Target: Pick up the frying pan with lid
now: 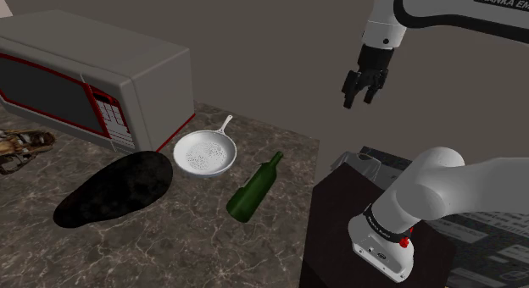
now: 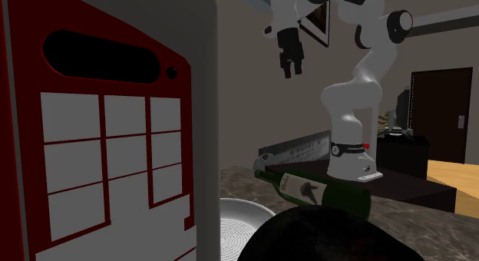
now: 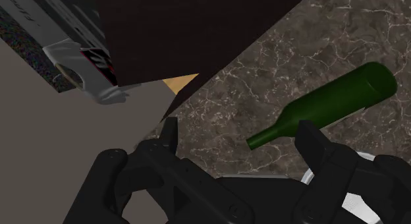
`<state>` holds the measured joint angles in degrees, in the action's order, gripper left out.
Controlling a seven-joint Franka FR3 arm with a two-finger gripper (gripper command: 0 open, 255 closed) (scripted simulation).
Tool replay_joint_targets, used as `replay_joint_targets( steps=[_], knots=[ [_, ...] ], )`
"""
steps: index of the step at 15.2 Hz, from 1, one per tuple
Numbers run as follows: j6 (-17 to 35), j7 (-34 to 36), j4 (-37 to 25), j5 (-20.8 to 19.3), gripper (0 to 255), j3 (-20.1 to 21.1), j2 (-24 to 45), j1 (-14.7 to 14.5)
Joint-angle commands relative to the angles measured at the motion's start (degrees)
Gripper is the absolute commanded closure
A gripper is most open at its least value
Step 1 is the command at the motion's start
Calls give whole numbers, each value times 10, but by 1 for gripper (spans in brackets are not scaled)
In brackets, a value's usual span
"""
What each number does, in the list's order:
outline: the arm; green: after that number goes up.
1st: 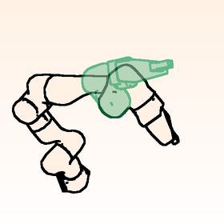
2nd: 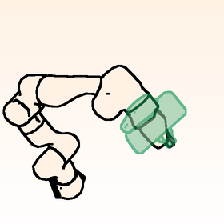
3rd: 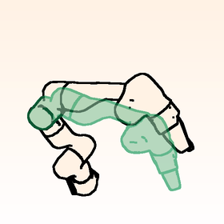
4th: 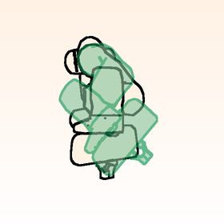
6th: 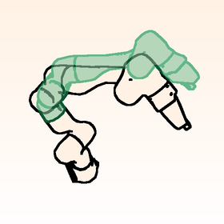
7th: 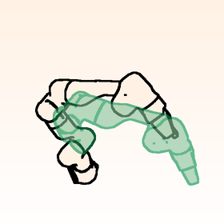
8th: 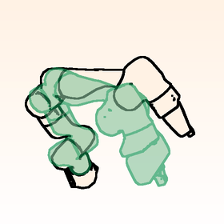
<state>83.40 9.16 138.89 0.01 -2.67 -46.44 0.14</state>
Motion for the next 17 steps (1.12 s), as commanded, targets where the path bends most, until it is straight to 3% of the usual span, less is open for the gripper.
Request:
replay_joint_targets(
  steps=[1,9,17],
  knots=[
    [0,0,0,0,0,0,0,0],
    [176,115,66,70,0,57,70,-3],
    [362,217,71,119,0,112,203,-4]
  ],
)
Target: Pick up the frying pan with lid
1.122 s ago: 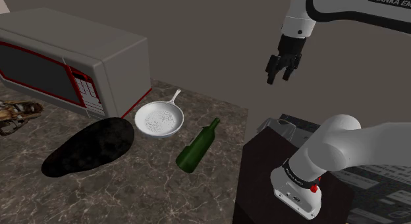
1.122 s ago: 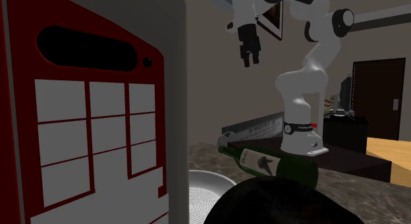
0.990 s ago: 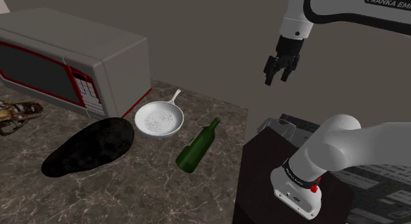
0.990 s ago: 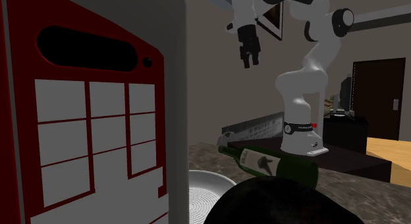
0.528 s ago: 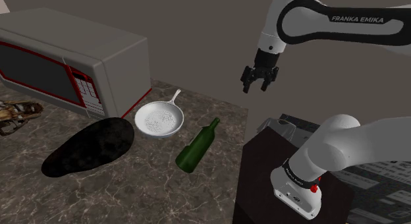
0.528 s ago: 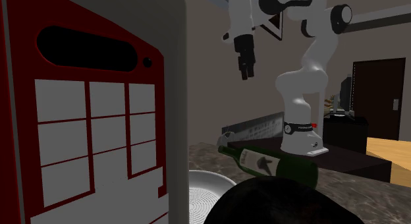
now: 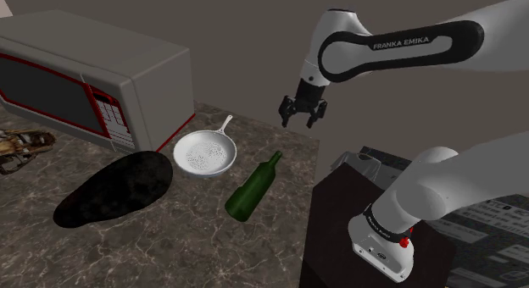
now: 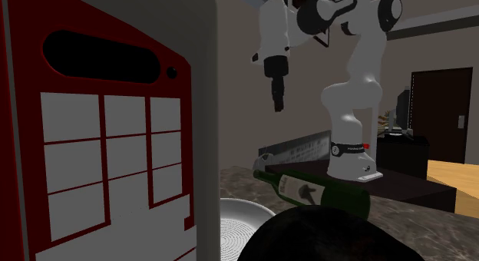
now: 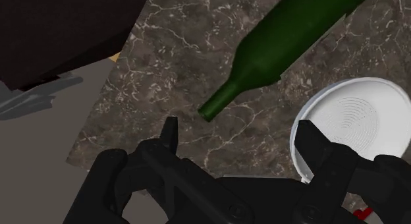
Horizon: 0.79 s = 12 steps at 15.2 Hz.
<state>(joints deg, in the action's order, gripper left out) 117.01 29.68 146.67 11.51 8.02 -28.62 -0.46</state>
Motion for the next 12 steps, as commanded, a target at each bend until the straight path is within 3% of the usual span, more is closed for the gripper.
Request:
replay_joint_targets(
  steps=[1,7,12],
  knots=[
    [48,24,-10,8,0,12,44,2],
    [172,102,-51,14,0,44,173,8],
    [257,177,-108,-9,0,59,285,11]
  ],
)
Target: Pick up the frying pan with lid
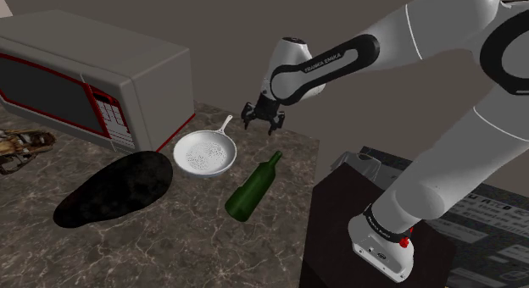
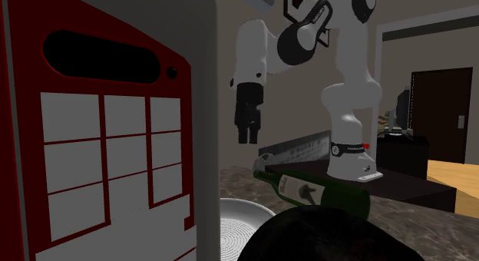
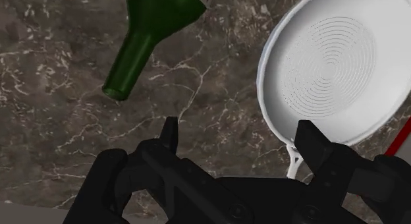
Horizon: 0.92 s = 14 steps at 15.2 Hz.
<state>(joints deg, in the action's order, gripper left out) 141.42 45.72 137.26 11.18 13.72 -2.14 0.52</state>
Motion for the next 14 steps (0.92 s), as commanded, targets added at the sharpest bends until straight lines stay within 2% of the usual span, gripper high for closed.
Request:
replay_joint_targets(
  steps=[1,7,14],
  knots=[
    [27,32,-28,-13,0,2,43,0],
    [95,129,-125,-61,0,-14,174,-17],
    [132,219,-271,-94,0,-57,319,-53]
  ],
)
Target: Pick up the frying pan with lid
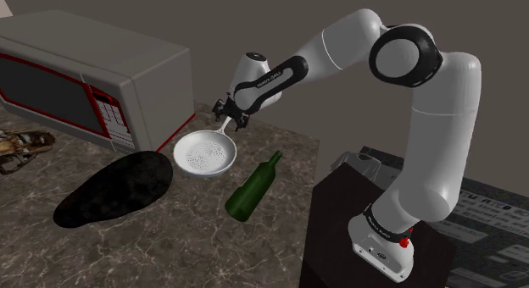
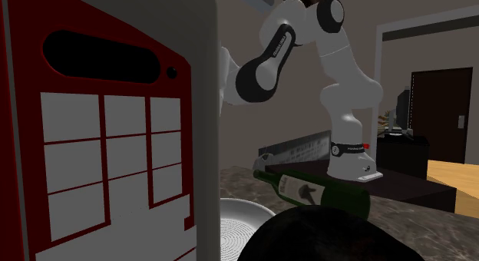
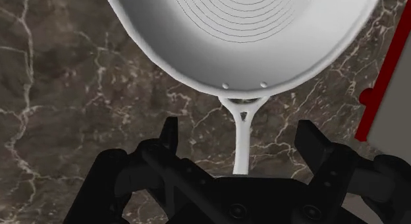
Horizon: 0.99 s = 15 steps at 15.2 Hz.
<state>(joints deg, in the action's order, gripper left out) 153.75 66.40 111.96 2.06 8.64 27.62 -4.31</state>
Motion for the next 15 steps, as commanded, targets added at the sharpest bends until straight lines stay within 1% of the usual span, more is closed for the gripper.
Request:
replay_joint_targets(
  steps=[1,2,3,10,12,13,15],
  knots=[
    [11,23,-42,-5,0,-13,42,-10],
    [12,33,-67,-6,0,-19,62,-14],
    [13,36,-75,-6,0,-21,69,-15],
    [50,35,-82,-8,0,-23,114,-18],
    [50,35,-82,-8,0,-23,114,-18],
    [50,35,-84,-8,255,-24,115,-18],
    [49,34,-85,-8,255,-23,115,-18]
  ],
)
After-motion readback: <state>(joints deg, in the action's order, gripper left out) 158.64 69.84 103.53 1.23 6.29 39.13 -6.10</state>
